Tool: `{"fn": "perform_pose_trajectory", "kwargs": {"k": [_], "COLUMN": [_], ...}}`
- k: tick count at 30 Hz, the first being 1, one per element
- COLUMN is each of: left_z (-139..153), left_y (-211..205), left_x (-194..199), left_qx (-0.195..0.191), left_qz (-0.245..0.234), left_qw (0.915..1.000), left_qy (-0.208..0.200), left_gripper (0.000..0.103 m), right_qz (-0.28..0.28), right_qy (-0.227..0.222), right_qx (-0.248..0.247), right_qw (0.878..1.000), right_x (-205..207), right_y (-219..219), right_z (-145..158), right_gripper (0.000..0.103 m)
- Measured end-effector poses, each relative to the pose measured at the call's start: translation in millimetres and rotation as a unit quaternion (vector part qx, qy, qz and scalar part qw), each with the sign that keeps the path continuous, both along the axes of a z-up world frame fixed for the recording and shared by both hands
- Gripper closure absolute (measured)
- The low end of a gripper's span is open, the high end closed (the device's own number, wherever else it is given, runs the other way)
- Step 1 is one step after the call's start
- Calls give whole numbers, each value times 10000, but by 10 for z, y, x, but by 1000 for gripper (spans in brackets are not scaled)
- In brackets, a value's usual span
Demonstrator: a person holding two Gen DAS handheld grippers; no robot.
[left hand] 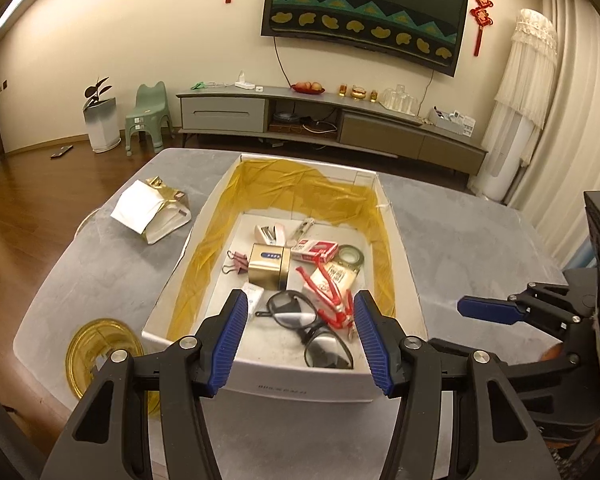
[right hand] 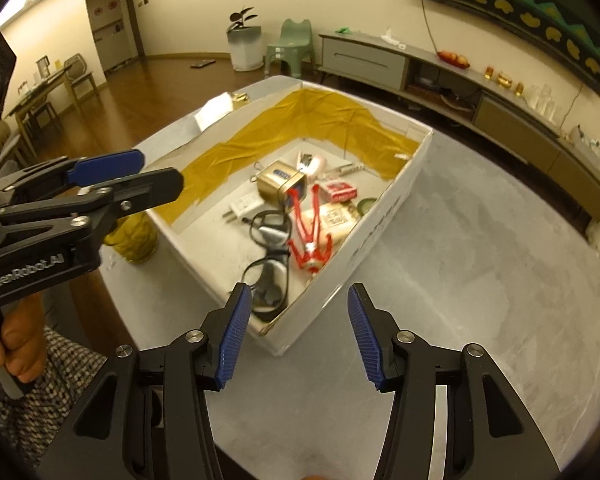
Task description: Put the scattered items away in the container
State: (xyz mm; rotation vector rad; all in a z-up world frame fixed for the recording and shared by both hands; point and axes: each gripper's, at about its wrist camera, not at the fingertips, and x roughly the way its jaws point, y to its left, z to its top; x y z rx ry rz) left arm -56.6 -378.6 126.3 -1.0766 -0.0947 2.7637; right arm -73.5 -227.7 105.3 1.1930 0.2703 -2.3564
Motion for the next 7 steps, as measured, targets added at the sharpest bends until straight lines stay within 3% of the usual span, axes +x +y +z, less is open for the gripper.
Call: {"fn": "perform_pose_trajectory", "kwargs": {"k": [7], "left_z": [18], "left_y": [125], "left_x": [64], "left_qx": [-156], "left_qz": [-127], "left_qw": [9998], "left_qy": [85], "left_gripper": [46], "right_qz": [-11], "right_qy": [-34], "right_qx": [-124], "right_qw": [9999], "right_x": [53], "right_y": [33], "right_z": [-9], "right_gripper": [49]}}
